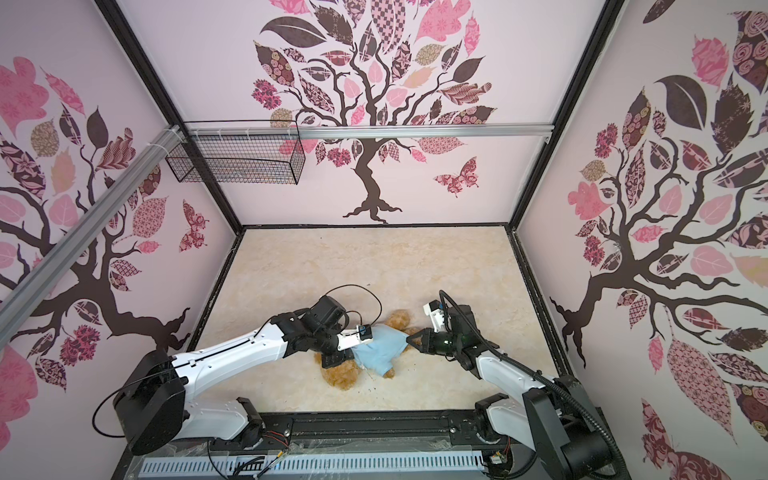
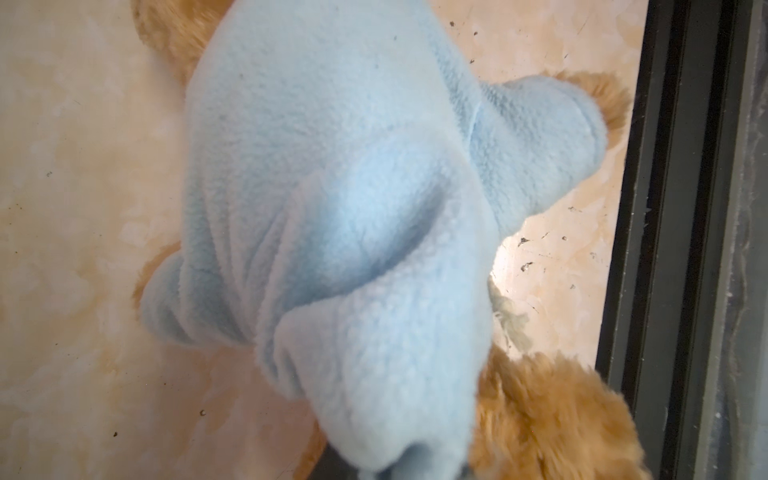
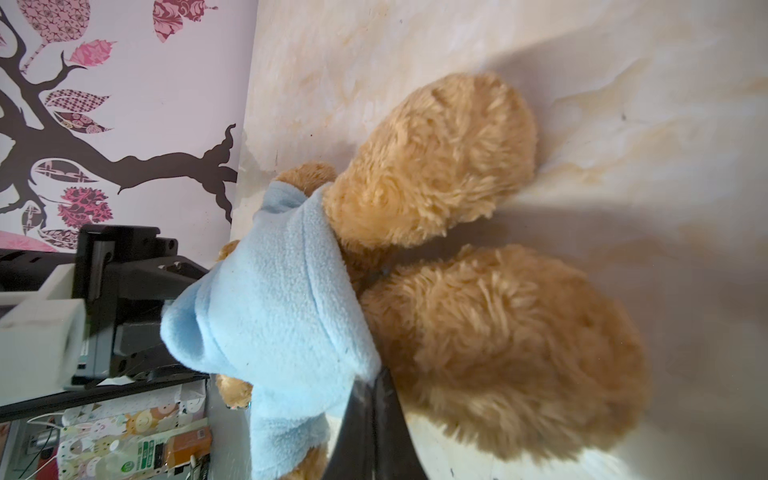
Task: Dress the teddy bear
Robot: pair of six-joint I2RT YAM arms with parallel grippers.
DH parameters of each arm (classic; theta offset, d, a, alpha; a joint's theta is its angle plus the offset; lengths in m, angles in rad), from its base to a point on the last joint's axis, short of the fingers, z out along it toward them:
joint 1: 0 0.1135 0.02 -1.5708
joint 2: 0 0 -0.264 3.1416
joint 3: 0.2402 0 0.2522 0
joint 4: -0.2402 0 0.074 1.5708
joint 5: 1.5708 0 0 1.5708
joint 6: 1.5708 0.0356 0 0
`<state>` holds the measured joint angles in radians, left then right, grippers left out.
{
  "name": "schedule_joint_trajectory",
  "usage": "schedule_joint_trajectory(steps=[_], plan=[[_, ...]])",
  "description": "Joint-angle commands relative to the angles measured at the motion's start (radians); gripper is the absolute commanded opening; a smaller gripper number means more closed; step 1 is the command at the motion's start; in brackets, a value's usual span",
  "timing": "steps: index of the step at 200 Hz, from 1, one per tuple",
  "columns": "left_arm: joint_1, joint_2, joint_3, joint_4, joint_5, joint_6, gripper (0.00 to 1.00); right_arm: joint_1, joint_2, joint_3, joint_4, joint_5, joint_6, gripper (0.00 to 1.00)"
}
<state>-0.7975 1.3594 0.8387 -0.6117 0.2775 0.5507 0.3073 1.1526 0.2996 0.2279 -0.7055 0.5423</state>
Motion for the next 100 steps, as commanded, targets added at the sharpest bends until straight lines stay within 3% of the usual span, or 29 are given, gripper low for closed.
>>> schedule_joint_trajectory(steps=[1, 24, 44, 78, 100], plan=[[0.018, -0.036, -0.001, -0.088, 0.047, -0.002, 0.10, -0.019, -0.020, 0.002, 0.023, 0.088, -0.025, 0.03], [0.044, -0.061, 0.019, -0.068, 0.170, -0.072, 0.05, 0.011, -0.113, 0.031, -0.015, 0.070, -0.070, 0.19], [0.073, -0.091, 0.031, -0.017, 0.300, -0.217, 0.00, 0.012, -0.238, 0.053, -0.069, 0.104, -0.107, 0.28], [0.207, -0.167, -0.084, 0.294, 0.576, -0.652, 0.00, 0.041, -0.411, 0.032, -0.028, 0.150, -0.126, 0.34], [0.217, -0.151, -0.134, 0.489, 0.673, -0.870, 0.00, 0.091, -0.430, 0.028, -0.019, 0.176, -0.125, 0.38]])
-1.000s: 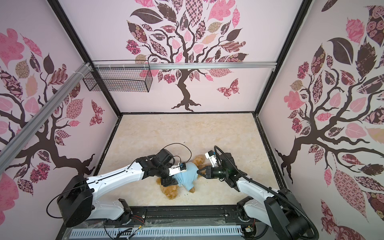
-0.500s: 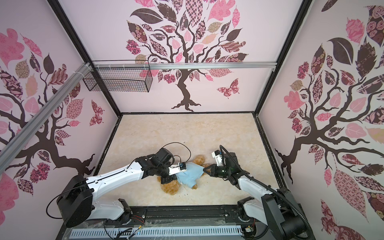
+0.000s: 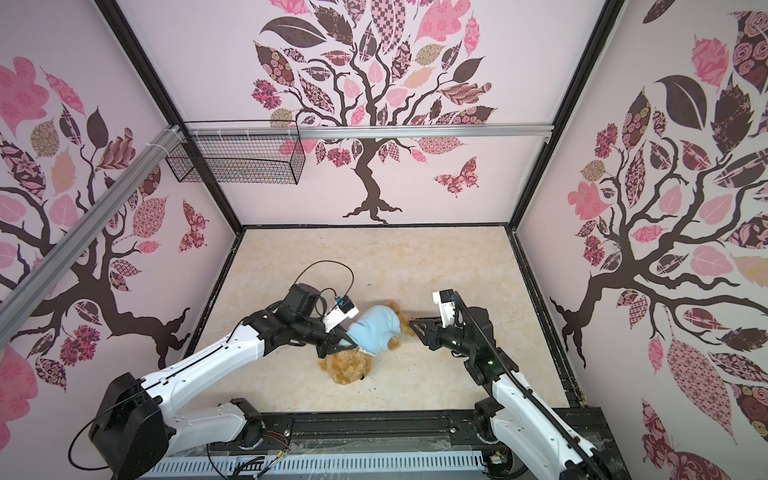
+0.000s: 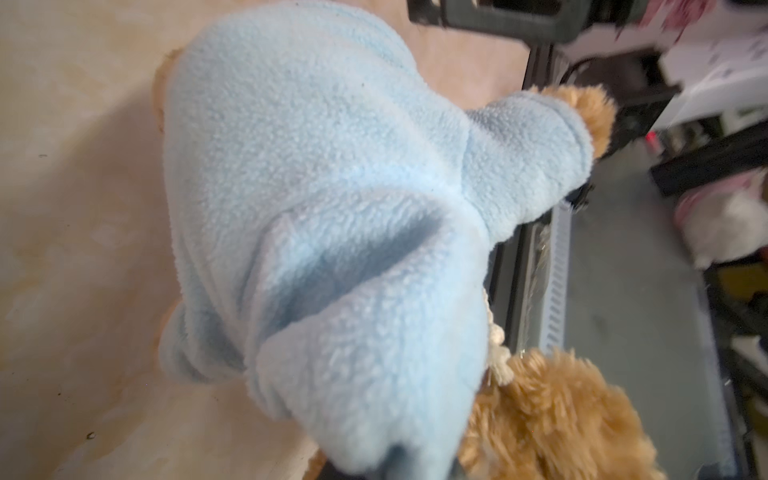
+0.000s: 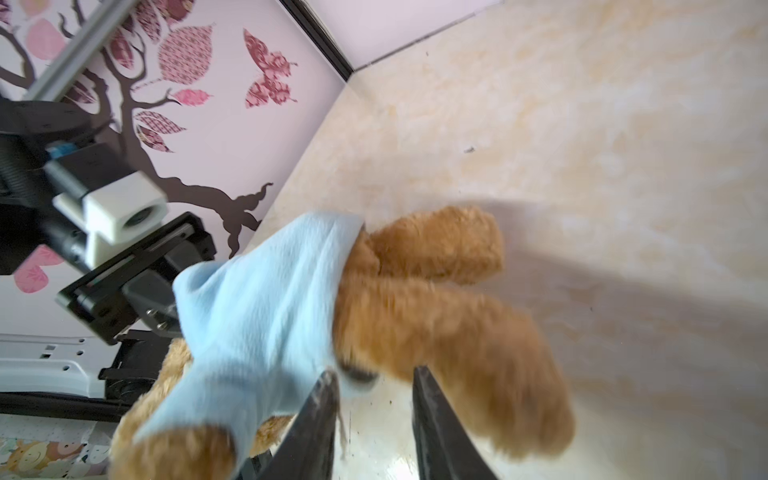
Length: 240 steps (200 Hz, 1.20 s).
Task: Dress the teddy bear
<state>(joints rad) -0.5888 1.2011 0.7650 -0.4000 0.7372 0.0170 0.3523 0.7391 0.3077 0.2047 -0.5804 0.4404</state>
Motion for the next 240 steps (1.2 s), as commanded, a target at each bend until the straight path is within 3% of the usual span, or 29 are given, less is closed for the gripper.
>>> schedule_joint_trajectory(steps=[1, 33, 41, 97, 130, 162, 174, 197, 215, 240], plan=[[0.009, 0.010, -0.061, 0.285, 0.218, -0.345, 0.00, 0.048, -0.017, 0.021, 0.002, 0.055, -0.024, 0.38], [0.009, 0.106, -0.080, 0.465, 0.288, -0.598, 0.00, 0.057, -0.035, 0.054, -0.079, 0.182, -0.035, 0.40], [0.009, 0.135, -0.091, 0.503, 0.288, -0.637, 0.04, 0.057, -0.031, 0.062, -0.101, 0.199, -0.045, 0.39], [0.009, 0.325, -0.105, 0.617, 0.275, -0.746, 0.14, 0.100, 0.038, 0.007, 0.047, 0.085, -0.005, 0.40], [0.000, 0.341, -0.089, 0.571, 0.265, -0.697, 0.17, 0.133, 0.093, -0.005, 0.162, 0.080, 0.019, 0.44], [-0.020, 0.344, -0.054, 0.411, 0.236, -0.600, 0.21, 0.138, 0.203, 0.030, 0.249, 0.093, 0.022, 0.45], [-0.022, 0.343, -0.047, 0.391, 0.223, -0.586, 0.25, 0.140, 0.243, 0.051, 0.259, 0.096, 0.016, 0.33], [-0.022, 0.310, -0.032, 0.331, 0.168, -0.528, 0.51, 0.141, 0.263, 0.081, 0.197, 0.172, 0.014, 0.07], [-0.022, 0.251, -0.025, 0.251, 0.065, -0.453, 0.64, 0.141, 0.249, 0.104, 0.128, 0.212, 0.010, 0.03], [-0.032, 0.135, -0.002, 0.125, -0.149, -0.361, 0.75, 0.140, 0.234, 0.156, 0.019, 0.218, 0.047, 0.00]])
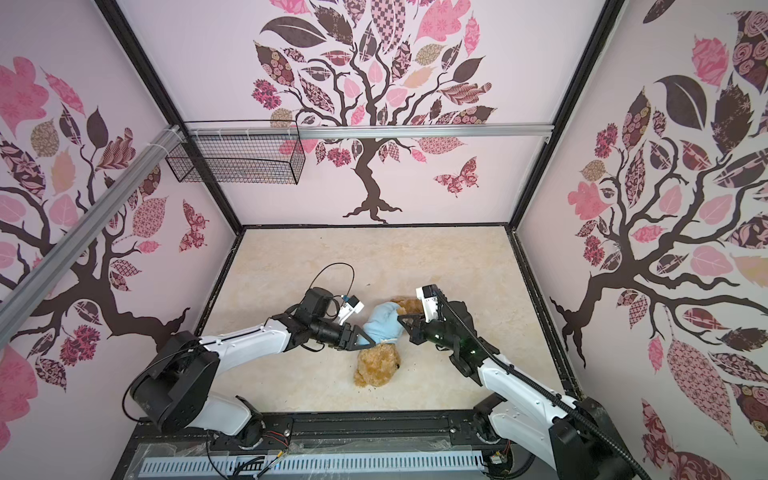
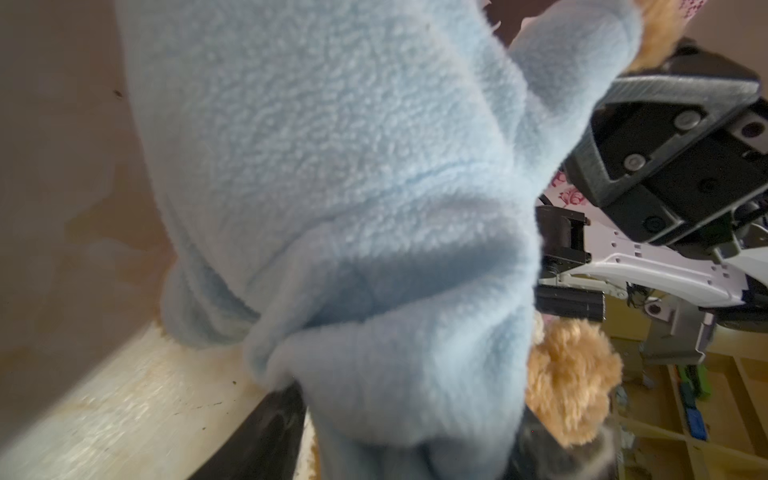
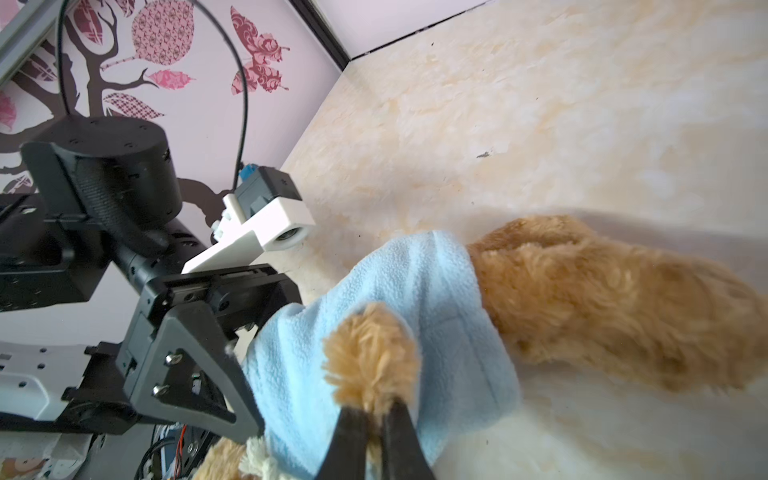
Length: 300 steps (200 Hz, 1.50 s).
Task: Dress the teddy bear
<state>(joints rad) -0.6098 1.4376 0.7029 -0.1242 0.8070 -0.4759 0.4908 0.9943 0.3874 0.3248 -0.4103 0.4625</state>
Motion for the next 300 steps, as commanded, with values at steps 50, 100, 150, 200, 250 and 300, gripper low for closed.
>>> schedule_joint_trajectory(steps=[50, 100, 150, 200, 250, 300], plan=[[-0.266, -0.352, 0.095, -0.218, -0.697, 0.267, 0.88, 0.002, -0.032, 0.136, -0.193, 0.062, 0.171, 0.00], [-0.607, -0.293, 0.131, -0.171, -1.106, 0.381, 0.91, 0.003, 0.007, 0.141, -0.140, 0.052, 0.223, 0.00], [-0.669, -0.103, 0.195, -0.105, -1.244, 0.435, 0.87, 0.002, 0.014, 0.137, -0.128, 0.041, 0.232, 0.00], [-0.565, -0.125, 0.139, -0.044, -1.104, 0.325, 0.28, 0.002, -0.026, 0.132, -0.176, 0.064, 0.174, 0.11], [-0.221, -0.307, -0.073, 0.265, -0.381, -0.022, 0.00, 0.001, -0.149, 0.163, -0.388, 0.219, -0.042, 0.51], [0.011, -0.310, -0.163, 0.608, 0.066, -0.434, 0.00, 0.000, -0.154, 0.152, -0.400, 0.161, -0.129, 0.55]])
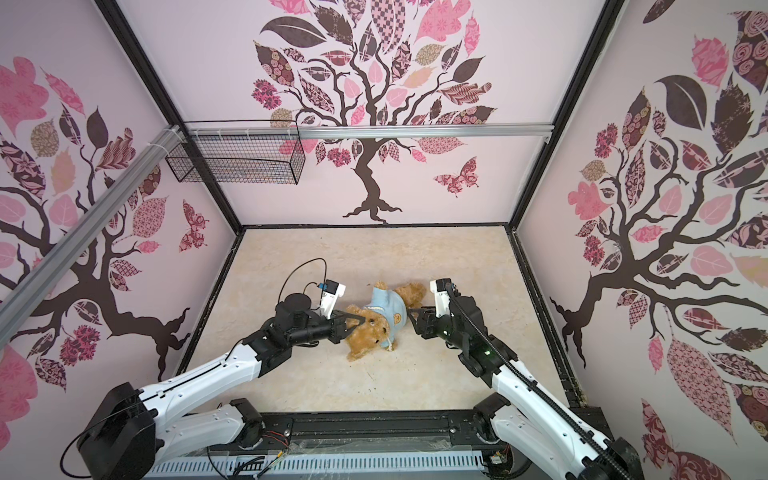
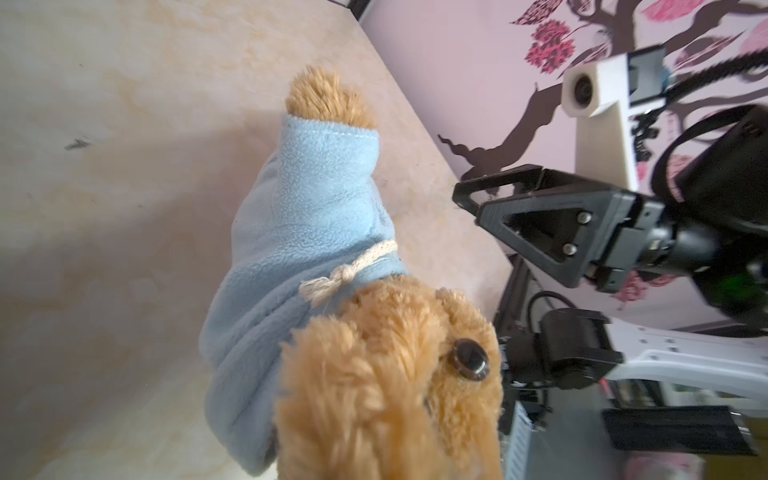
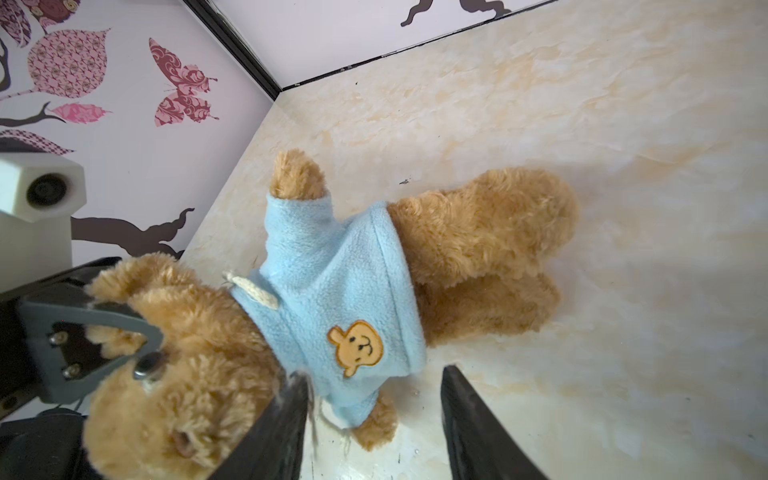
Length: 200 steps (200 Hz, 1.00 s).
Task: Dress the teddy bear
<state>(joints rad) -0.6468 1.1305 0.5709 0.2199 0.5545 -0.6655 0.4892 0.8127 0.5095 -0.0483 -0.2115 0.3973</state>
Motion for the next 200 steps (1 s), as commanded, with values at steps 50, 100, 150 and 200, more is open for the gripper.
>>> schedule_joint_trajectory(steps=[50, 100, 150, 200], plan=[[0.099, 0.119, -0.044, 0.266, 0.404, -0.291, 0.00, 0.002, 0.186, 0.004, 0.033, -0.132, -0.022, 0.51], [0.099, 0.169, -0.028, 0.155, 0.376, -0.196, 0.00, -0.003, 0.230, -0.082, 0.104, -0.114, -0.005, 0.08], [0.213, 0.179, -0.035, -0.008, 0.330, -0.135, 0.00, -0.162, 0.241, -0.155, 0.111, -0.157, 0.024, 0.01], [0.276, 0.225, -0.004, -0.251, 0.260, -0.003, 0.00, -0.180, 0.336, -0.163, 0.219, -0.232, 0.083, 0.02]])
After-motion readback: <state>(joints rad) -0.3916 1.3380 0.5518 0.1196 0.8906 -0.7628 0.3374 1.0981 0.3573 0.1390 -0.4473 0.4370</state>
